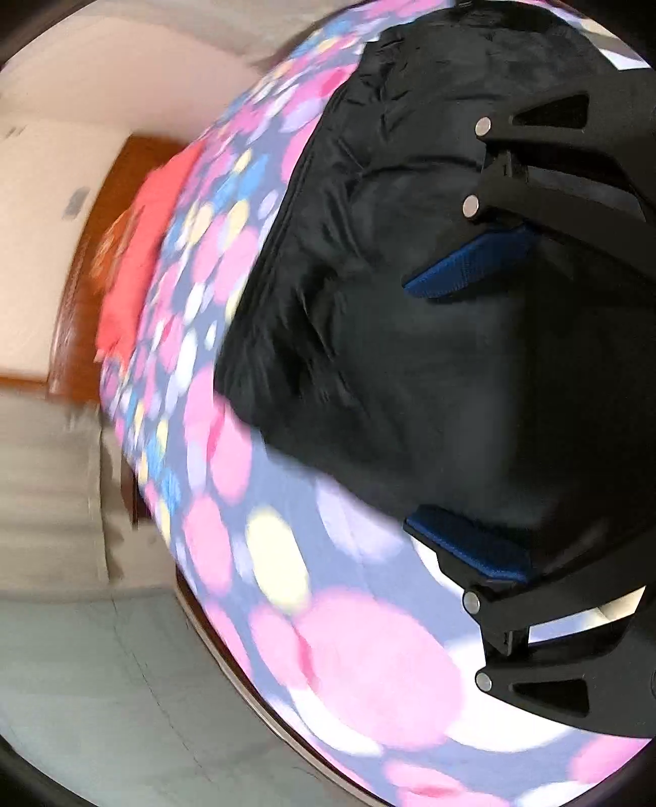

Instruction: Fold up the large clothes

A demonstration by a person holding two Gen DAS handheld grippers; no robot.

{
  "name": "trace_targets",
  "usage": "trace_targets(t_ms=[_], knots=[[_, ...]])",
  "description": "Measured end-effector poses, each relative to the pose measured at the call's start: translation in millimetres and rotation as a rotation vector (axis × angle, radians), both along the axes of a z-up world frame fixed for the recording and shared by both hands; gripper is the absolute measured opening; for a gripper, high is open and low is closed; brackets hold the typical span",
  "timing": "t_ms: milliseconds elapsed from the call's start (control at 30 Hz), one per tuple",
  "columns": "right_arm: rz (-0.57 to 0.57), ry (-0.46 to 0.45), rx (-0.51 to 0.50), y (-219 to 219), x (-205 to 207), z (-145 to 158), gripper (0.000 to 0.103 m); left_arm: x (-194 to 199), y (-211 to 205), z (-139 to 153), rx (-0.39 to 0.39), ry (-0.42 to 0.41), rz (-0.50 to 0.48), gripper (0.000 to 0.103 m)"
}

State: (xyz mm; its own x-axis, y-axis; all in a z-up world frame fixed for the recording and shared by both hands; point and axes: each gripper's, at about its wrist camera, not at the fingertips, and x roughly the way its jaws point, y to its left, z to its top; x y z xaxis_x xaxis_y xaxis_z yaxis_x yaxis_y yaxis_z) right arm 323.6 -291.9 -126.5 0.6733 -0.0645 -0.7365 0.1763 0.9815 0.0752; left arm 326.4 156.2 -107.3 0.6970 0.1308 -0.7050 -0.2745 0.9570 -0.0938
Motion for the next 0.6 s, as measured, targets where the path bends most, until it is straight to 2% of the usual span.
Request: trace_targets(t_ms=[100,167,300,400,467,600], knots=[[-0.050,0.000,0.057,-21.0,-37.4,-5.1,0.076,-40.3,25.9,-7.3,-0.044,-0.008,0.112,0.089],[-0.095,0.021,0.131,-34.8,-61.2,-16.0,0.076,-65.0,43.8,-22.6,-0.147,0.019,0.168,0.089],[-0.103,0.062,0.308,-39.7,-82.5,-42.6,0.076,-87.0,55.3,-47.6,-0.381,0.024,0.168,0.093],[-0.118,0.062,0.431,-37.5,-76.9,-55.7,0.076,-81.5,44.7,-52.3,-0.406,0.026,0.159,0.100],[-0.139,0.036,0.437,-35.1,-70.4,-55.5,0.077,-73.8,41.5,-54.9,-0.402,0.025,0.142,0.100],[-0.180,0.021,0.483,-34.5,-57.4,-60.2,0.076,-55.1,42.9,-59.1,-0.400,0.017,0.169,0.100]])
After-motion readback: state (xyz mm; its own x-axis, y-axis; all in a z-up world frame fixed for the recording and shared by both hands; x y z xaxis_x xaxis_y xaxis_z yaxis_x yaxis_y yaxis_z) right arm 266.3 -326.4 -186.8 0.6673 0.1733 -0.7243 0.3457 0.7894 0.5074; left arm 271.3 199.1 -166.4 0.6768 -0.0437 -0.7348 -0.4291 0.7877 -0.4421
